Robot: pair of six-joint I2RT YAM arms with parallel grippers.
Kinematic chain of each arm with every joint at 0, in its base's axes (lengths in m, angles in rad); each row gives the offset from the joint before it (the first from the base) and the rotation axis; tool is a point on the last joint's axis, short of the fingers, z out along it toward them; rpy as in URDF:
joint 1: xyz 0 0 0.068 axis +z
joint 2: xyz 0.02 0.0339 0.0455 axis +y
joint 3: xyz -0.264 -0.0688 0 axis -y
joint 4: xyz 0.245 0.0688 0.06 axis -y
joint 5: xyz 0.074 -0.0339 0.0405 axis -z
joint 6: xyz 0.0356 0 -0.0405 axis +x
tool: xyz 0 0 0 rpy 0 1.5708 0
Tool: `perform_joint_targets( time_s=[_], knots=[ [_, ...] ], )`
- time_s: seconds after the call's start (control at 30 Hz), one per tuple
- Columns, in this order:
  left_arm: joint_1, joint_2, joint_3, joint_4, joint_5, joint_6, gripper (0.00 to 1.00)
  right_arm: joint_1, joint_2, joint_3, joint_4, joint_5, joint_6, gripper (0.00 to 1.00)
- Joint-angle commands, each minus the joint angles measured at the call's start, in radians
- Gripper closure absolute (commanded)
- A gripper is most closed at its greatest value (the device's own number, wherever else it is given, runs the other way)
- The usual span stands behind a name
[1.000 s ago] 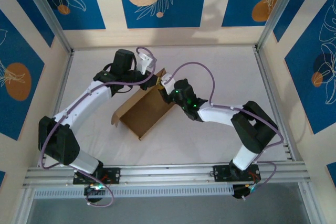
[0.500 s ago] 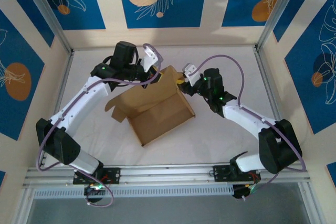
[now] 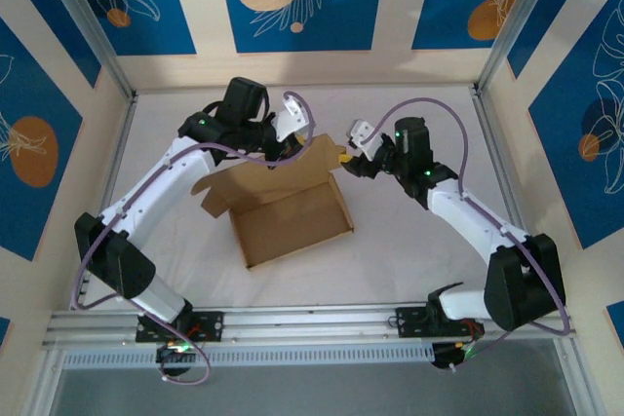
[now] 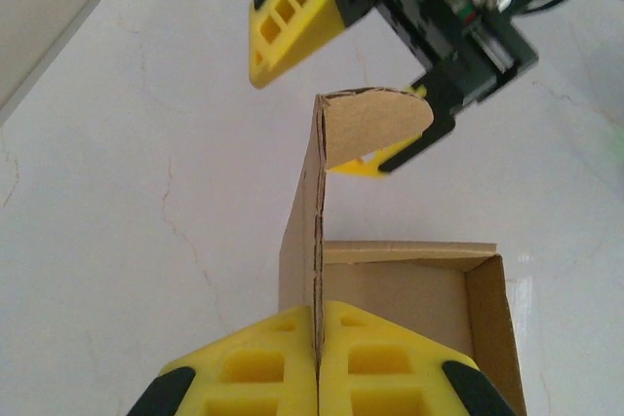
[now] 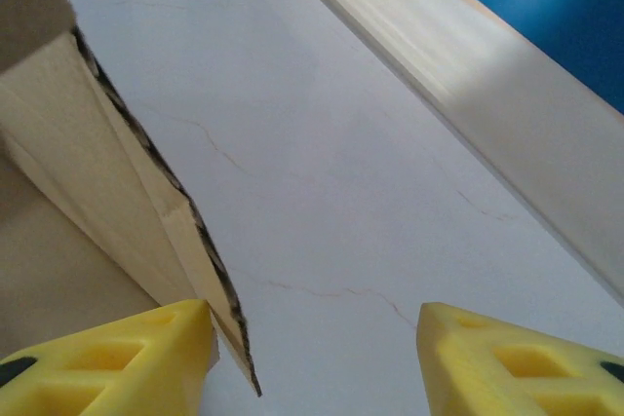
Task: Fold the paper box
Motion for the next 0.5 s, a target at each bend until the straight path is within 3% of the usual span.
perform_joint_targets(
  time_s=[0.0,0.1,0.33,0.47],
  knots=[
    [-0.018,0.013,0.047,-0.039,-0.013,0.083,1.0,-0.009,-0.004,0.08,-0.121,-0.152,-0.069,0.45],
    [-0.025,0.026,0.064,-0.035,-0.017,0.083,1.0,0.008,0.031,0.137,-0.206,-0.202,-0.076,0.53],
    [-0.033,0.046,0.084,-0.001,-0.038,0.045,1.0,0.041,0.058,0.145,-0.22,-0.126,-0.048,0.94],
    [-0.037,0.04,0.053,0.082,-0.02,-0.043,1.0,0.054,0.085,0.169,-0.219,-0.057,0.053,1.0]
  ],
)
